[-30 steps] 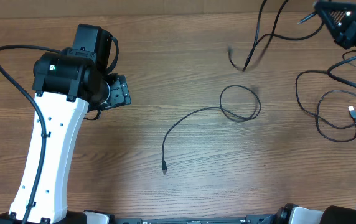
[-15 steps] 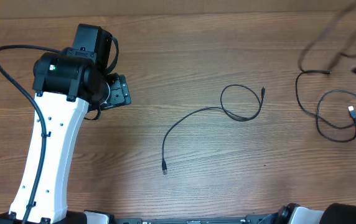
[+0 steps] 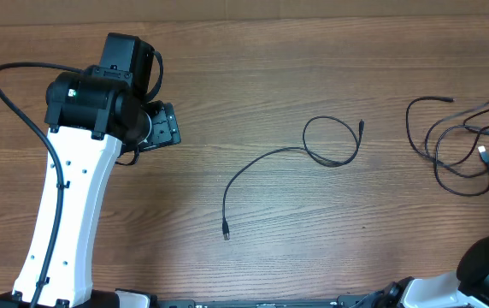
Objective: Untangle cables
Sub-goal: 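Lift the cable up and right, dropping it on the right-side pile, then move the right gripper back left to the last cable and grasp it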
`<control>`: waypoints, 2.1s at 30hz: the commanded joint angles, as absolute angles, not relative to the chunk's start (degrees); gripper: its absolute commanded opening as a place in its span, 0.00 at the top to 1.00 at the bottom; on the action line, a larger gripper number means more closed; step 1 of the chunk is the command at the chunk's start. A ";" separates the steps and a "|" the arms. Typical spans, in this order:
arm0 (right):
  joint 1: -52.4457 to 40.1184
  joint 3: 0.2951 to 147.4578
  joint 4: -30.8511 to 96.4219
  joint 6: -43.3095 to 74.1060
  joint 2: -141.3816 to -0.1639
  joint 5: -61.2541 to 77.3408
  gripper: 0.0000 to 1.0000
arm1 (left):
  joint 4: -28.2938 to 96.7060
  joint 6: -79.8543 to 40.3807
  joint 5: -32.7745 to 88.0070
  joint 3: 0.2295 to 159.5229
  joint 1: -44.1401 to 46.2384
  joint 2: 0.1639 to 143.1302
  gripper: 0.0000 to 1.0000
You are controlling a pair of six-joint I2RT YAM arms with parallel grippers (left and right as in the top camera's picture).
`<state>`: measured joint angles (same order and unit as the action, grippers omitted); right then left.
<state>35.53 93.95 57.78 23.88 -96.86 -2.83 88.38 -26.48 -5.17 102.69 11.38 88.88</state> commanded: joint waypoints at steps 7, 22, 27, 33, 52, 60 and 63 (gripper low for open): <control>35.38 94.15 57.74 22.68 -97.62 10.00 0.07 | 88.23 -26.83 -4.84 103.66 11.27 88.23 0.20; 17.87 94.08 73.19 3.53 -97.86 24.25 0.01 | 88.03 -26.81 -4.86 103.66 11.27 88.38 0.20; 8.73 92.20 74.28 3.57 -98.08 16.43 0.02 | 88.05 -26.81 -4.89 103.66 11.27 88.38 0.19; -2.90 83.40 66.30 -1.32 -98.08 9.56 0.04 | 88.07 -26.81 -4.86 103.66 11.27 88.38 0.19; -12.47 58.83 34.33 -17.50 -98.13 10.52 0.05 | 88.25 -26.81 -4.86 103.66 11.27 88.38 0.19; -12.47 53.21 27.53 -17.67 -98.17 10.52 0.07 | 88.29 -26.81 -4.86 103.66 11.27 88.38 0.19; -12.47 52.16 27.07 -17.65 -98.17 10.55 0.08 | 88.29 -26.79 -4.86 103.66 11.27 88.38 0.19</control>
<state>-12.47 53.34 27.68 -17.23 -98.02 10.11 88.31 -26.48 -4.97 102.69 11.35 88.88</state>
